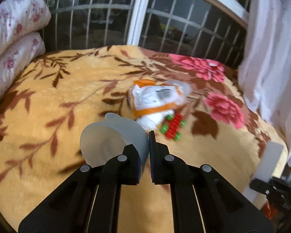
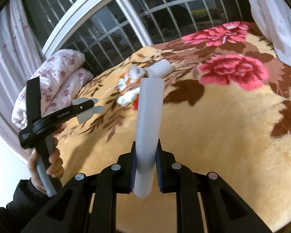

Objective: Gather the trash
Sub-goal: 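Carry the foam tube and translucent cup down to the orange bin, then open both grippers to drop the tube and cup into the bin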

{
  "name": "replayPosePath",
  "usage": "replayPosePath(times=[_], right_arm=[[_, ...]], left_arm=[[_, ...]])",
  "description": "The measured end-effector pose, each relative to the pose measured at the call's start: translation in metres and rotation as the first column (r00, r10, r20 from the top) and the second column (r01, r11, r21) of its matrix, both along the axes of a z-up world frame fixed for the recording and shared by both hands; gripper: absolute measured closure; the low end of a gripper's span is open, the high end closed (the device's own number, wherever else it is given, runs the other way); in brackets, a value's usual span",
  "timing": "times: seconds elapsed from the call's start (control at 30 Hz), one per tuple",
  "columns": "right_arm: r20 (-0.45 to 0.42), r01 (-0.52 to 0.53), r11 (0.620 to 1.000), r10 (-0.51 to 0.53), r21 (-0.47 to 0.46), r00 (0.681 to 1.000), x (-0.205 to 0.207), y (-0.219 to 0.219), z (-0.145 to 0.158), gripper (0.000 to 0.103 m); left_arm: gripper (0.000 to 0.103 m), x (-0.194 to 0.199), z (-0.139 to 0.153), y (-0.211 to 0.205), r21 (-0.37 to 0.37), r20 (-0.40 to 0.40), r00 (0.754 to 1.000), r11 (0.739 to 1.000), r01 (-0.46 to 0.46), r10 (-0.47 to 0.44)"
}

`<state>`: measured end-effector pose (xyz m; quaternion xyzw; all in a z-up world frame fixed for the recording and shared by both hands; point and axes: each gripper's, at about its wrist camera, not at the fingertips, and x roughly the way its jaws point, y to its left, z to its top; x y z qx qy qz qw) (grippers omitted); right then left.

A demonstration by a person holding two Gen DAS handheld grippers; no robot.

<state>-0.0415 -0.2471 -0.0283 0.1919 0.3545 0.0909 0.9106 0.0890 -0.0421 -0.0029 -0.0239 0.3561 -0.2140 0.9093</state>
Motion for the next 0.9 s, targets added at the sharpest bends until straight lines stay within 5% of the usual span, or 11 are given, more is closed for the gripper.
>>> replayPosePath(times=[0.37,0.6,0.9], right_arm=[[0.012,-0.174,0.981,0.176,-0.084,0.984,-0.084,0.051,0.010,0.086],[-0.082,-0.292,0.948,0.283,-0.129,0.955,-0.143,0.073,-0.016,0.086],[-0.316,-0.405,0.909,0.355,-0.104,0.880,-0.155,0.090,-0.092,0.086]], left_arm=[[0.097,-0.161,0.015,0.017,0.041,0.083,0.987,0.990,0.134,-0.137],[0.097,-0.241,-0.032,0.034,0.069,-0.024,0.981,0.979,0.193,-0.192],[0.097,-0.249,-0.124,0.033,0.125,-0.282,0.935,0.959,0.256,-0.213]])
